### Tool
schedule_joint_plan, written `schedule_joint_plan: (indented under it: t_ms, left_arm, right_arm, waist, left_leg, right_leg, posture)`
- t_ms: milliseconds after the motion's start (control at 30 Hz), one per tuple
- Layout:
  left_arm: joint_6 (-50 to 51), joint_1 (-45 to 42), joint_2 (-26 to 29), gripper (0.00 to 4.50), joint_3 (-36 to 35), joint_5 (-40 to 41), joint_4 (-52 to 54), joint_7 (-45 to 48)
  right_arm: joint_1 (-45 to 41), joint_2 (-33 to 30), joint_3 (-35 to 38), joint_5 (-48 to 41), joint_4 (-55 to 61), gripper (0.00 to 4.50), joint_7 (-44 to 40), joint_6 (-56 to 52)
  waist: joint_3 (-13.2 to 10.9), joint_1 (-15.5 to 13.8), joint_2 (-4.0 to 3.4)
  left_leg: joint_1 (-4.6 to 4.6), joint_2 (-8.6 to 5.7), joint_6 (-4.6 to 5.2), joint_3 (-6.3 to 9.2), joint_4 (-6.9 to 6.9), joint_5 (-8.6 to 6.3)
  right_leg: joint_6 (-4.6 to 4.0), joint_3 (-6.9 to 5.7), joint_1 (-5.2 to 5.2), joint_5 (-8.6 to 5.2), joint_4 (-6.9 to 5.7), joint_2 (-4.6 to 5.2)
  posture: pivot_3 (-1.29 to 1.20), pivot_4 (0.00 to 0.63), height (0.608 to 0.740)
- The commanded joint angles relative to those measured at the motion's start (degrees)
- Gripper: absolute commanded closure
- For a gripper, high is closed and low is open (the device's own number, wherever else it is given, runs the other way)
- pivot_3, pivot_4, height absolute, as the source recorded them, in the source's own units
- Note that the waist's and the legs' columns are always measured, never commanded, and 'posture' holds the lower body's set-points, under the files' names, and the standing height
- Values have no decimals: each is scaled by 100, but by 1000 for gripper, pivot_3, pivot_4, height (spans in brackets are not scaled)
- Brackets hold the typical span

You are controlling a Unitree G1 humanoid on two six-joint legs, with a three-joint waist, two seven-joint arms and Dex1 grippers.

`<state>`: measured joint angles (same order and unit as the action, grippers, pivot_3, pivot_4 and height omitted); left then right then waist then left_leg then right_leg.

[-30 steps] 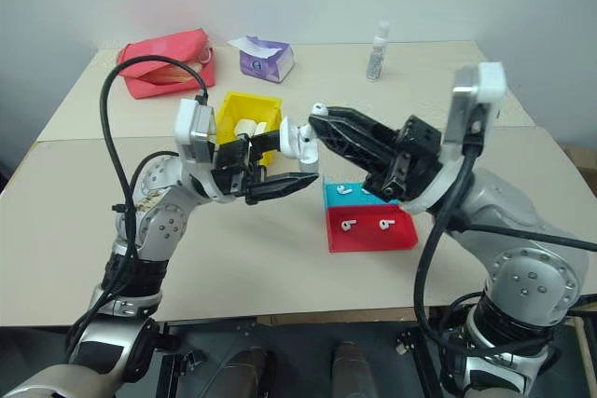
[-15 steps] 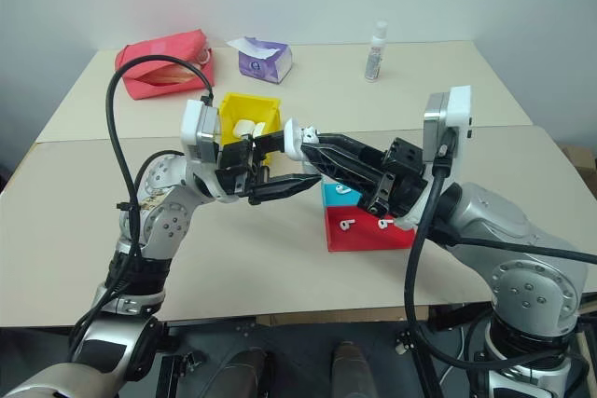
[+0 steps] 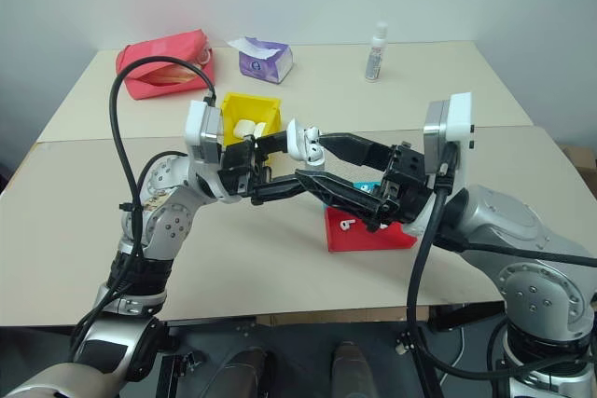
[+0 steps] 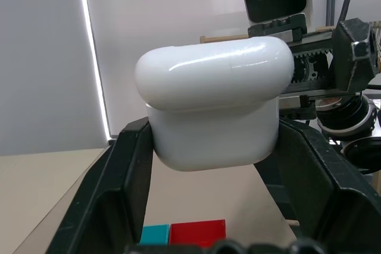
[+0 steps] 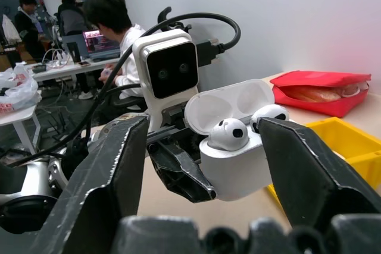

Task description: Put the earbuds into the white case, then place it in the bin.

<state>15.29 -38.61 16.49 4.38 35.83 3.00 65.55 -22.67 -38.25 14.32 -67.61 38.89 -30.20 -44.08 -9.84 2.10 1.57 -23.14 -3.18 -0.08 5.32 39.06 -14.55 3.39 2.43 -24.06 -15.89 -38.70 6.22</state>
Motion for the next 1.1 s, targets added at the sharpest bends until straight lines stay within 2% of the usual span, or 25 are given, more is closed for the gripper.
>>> schedule_joint_plan:
  t_ms: [33, 133, 233, 400, 500, 667, 833, 933, 1100]
  left_arm:
    - [-56, -117, 5, 1666, -110, 46, 128, -26]
    - [-76, -48, 54, 1666, -62, -46, 40, 10]
    - [-168, -35, 32, 1666, -3, -199, -161, 7]
    - [-484, -119, -90, 1666, 186, -700, -584, -59]
    - [-738, -224, -154, 1666, 354, -1060, -862, -79]
    - [-1078, -325, -306, 1666, 631, -1382, -1086, 31]
    - [-1145, -347, -483, 1666, 637, -1360, -1047, 32]
    - [-1075, -345, -533, 1666, 543, -1297, -958, -100]
    - [-1073, -226, -421, 1666, 401, -1248, -785, -241]
  right_arm:
    - [76, -173, 248, -236, 77, 1198, -48, 111]
    - [236, -358, 529, -568, 148, 1198, -259, 178]
    - [242, -510, 624, -614, 140, 1749, -322, 230]
    - [-468, -911, 416, -192, -80, 3344, 5, 132]
    - [-1187, -1395, -37, 199, -237, 4421, -82, -149]
    - [-2484, -2067, -1288, 1022, -479, 4467, -688, -681]
    - [-3324, -2099, -2298, 1729, -672, 4467, -1375, -988]
    - [-3367, -2163, -2471, 2074, -834, 4467, -1692, -971]
    - [-3099, -2554, -2307, 2507, -1033, 4467, -2208, -850]
  waist:
    - [0, -6, 0]
    - [0, -22, 0]
    - [0, -27, 0]
    - [0, -37, 0]
    - [1, -58, 1]
    - [1, -72, 1]
    - [1, -115, 1]
    - [1, -129, 1]
    - [1, -145, 1]
  left_leg:
    - [0, 0, 0, 0, 0, 0]
    - [-1, 0, 1, 0, 0, -1]
    - [1, 0, 3, -2, 0, -2]
    - [5, -3, 6, -7, 1, 0]
    - [5, -4, 7, -9, -1, 1]
    - [-9, -2, 11, -13, 3, -1]
    - [-14, 1, 14, -15, 3, -3]
    - [-15, 1, 14, -15, 5, -3]
    - [-18, 0, 15, -15, 6, -4]
  right_leg:
    - [0, 0, 0, 0, 0, 0]
    - [0, -1, 1, 0, 3, 0]
    - [0, -1, 4, 0, 5, 0]
    - [1, 2, 5, 0, 1, 0]
    - [1, 0, 5, 1, 4, 0]
    - [1, -2, -6, 1, 17, -2]
    - [1, -1, -9, 1, 21, 3]
    - [2, -1, -9, 1, 19, 4]
    - [3, -3, -10, 2, 19, 5]
  posture:
    - [0, 150, 740]
    - [0, 150, 740]
    - [0, 150, 740]
    - [0, 150, 740]
    - [0, 150, 740]
    - [0, 150, 740]
    - [0, 150, 740]
    - [0, 150, 740]
    - [0, 150, 740]
